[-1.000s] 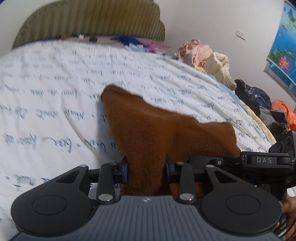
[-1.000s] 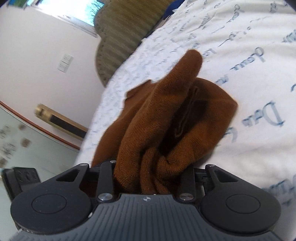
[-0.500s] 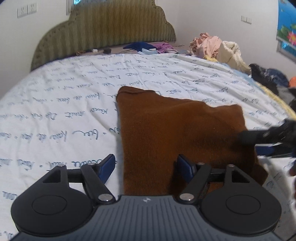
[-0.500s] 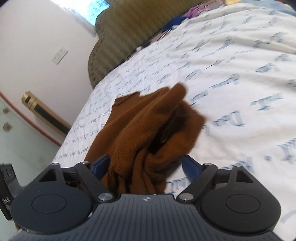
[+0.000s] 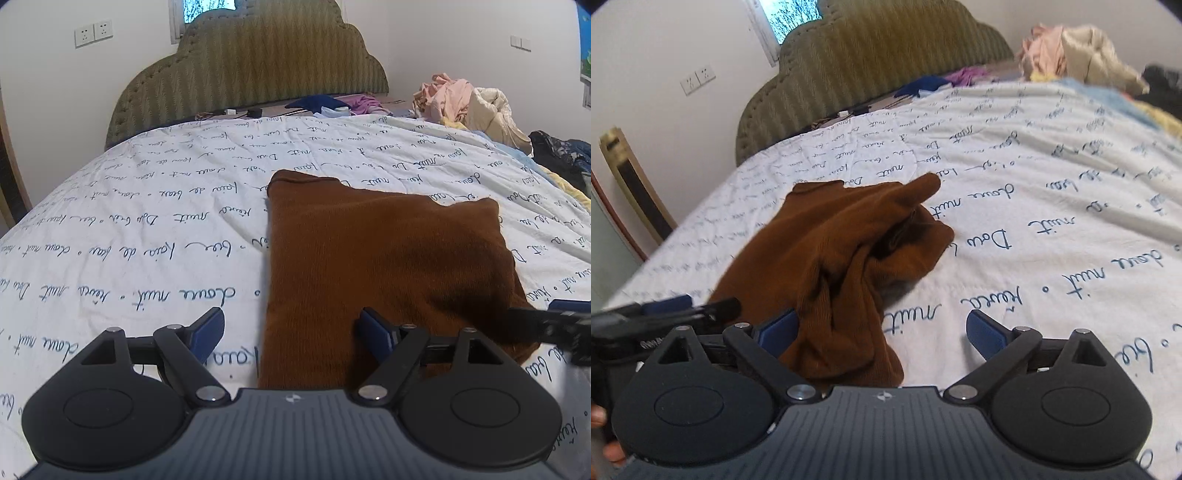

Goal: Fold small clothes

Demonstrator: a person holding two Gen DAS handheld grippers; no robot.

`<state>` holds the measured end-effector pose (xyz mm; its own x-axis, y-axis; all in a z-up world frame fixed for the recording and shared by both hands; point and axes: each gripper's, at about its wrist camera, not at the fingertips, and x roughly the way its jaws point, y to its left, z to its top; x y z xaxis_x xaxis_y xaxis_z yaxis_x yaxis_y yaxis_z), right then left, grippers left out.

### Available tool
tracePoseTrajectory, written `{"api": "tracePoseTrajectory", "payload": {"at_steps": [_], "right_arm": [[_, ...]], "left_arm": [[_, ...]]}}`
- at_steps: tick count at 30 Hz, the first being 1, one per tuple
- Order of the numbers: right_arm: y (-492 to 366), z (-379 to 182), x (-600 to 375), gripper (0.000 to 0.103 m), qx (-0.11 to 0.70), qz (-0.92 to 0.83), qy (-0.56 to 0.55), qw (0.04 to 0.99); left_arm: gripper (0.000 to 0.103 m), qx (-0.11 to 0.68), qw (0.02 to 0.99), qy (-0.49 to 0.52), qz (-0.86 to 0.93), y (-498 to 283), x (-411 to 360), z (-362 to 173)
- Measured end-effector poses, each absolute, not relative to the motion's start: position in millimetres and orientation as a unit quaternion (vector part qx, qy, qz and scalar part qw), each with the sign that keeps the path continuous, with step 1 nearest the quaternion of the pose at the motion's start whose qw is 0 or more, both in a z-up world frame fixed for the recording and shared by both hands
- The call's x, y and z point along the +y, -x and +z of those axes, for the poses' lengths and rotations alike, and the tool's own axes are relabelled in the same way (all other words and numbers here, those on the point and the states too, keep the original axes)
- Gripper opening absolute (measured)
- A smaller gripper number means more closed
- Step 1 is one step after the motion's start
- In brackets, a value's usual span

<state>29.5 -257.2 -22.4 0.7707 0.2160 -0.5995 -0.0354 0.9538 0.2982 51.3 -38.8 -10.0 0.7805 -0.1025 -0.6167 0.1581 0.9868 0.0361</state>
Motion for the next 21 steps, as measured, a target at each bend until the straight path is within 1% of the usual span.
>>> {"api": "tracePoseTrajectory", "payload": {"at_steps": [1, 2, 3, 4, 5, 6, 7, 8, 9, 10, 13, 14, 15, 16, 17, 18, 19, 21], "right_arm": [[-28.6, -23.7, -254.0, 0.094, 0.33, 0.069, -0.126, 0.933], [-27.9, -24.1, -250.6, 0.089, 0.33, 0.071, -0.115, 0.934], [-27.7, -24.7, -248.4, 0.081, 0.328, 0.077, -0.11, 0.935], [-25.6, -24.5, -247.7, 0.075, 0.327, 0.083, -0.11, 0.935], [-26.2, -24.5, -247.5, 0.064, 0.328, 0.09, -0.114, 0.933], [-25.0, -23.7, -246.2, 0.049, 0.328, 0.095, -0.116, 0.933], [-25.0, -24.0, -245.7, 0.041, 0.329, 0.095, -0.117, 0.932], [-24.5, -24.9, -246.0, 0.026, 0.331, 0.093, -0.118, 0.931], [-23.9, -26.0, -247.3, 0.018, 0.334, 0.085, -0.12, 0.931], [-22.7, -26.9, -249.8, 0.017, 0.334, 0.078, -0.124, 0.931], [-22.8, -28.9, -254.0, 0.018, 0.355, 0.089, -0.131, 0.922], [-20.7, -24.5, -253.9, 0.023, 0.349, 0.088, -0.129, 0.924], [-18.0, -17.8, -256.0, 0.041, 0.334, 0.083, -0.136, 0.929], [-17.4, -10.2, -260.5, 0.052, 0.318, 0.08, -0.149, 0.933], [-18.7, -3.4, -267.2, 0.076, 0.3, 0.085, -0.17, 0.935], [-23.6, 1.3, -274.6, 0.088, 0.288, 0.092, -0.19, 0.934], [-33.3, 3.8, -281.1, 0.087, 0.288, 0.101, -0.209, 0.929], [-61.4, 1.0, -291.6, 0.079, 0.298, 0.111, -0.247, 0.916]], "left_arm": [[0.08, 0.324, 0.943, -0.044, -0.068, -49.9, -38.6, -10.5], [0.08, 0.323, 0.943, -0.045, -0.067, -48.2, -38.8, -11.0], [0.08, 0.322, 0.943, -0.046, -0.066, -46.6, -38.7, -11.6], [0.08, 0.322, 0.943, -0.047, -0.066, -45.2, -38.7, -11.9], [0.08, 0.323, 0.943, -0.045, -0.066, -44.1, -38.0, -12.0], [0.08, 0.324, 0.943, -0.043, -0.067, -42.9, -37.1, -11.8], [0.08, 0.325, 0.942, -0.04, -0.07, -41.6, -36.0, -11.6], [0.08, 0.326, 0.942, -0.04, -0.072, -40.6, -35.5, -11.0], [0.08, 0.326, 0.942, -0.041, -0.074, -39.9, -35.1, -10.4], [0.08, 0.325, 0.942, -0.044, -0.075, -38.5, -34.9, -9.8], [0.08, 0.319, 0.944, -0.052, -0.074, -35.5, -33.8, -5.7], [0.08, 0.314, 0.945, -0.053, -0.076, -34.8, -33.4, -3.0], [0.08, 0.308, 0.947, -0.054, -0.075, -34.3, -33.3, 0.3], [0.08, 0.302, 0.949, -0.054, -0.074, -35.0, -33.6, 3.8], [0.08, 0.298, 0.95, -0.055, -0.074, -36.2, -34.6, 7.1], [0.08, 0.295, 0.951, -0.055, -0.076, -38.3, -36.4, 10.0], [0.08, 0.294, 0.951, -0.057, -0.078, -41.2, -39.6, 12.7], [0.08, 0.295, 0.95, -0.059, -0.088, -46.0, -49.2, 17.1]]}}
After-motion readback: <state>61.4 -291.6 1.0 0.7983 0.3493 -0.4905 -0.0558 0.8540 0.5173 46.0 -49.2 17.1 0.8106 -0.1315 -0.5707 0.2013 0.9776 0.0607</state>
